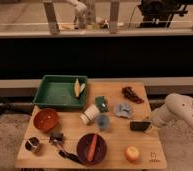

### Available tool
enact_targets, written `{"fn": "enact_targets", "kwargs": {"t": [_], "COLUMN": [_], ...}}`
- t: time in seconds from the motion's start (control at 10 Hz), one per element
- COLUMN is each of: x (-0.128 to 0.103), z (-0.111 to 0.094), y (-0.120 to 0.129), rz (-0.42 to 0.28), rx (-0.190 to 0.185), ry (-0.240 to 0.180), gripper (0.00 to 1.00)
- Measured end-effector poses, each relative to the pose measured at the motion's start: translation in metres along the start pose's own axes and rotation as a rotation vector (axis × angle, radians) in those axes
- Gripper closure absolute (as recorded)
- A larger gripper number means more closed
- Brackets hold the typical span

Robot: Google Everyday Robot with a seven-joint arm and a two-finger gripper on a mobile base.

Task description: Wipe table surface with eraser

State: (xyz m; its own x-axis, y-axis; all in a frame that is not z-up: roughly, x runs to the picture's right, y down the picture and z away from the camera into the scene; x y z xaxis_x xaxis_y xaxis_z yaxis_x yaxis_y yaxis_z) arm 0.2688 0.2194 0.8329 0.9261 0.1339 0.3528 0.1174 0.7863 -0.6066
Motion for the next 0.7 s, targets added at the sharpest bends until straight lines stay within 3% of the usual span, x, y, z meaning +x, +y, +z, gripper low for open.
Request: {"fn": "enact_targets", "kwargs": {"t": [0.4,0.7], "x": [-0.065,-0.072], "z": [0.028,0.029], "y": [0.001,0.006], "rz": [-0.122,-0.127], "rx": [-0.058,-0.061], "ry": [-0.067,-0.064], "gripper": [1.0,1.0]}}
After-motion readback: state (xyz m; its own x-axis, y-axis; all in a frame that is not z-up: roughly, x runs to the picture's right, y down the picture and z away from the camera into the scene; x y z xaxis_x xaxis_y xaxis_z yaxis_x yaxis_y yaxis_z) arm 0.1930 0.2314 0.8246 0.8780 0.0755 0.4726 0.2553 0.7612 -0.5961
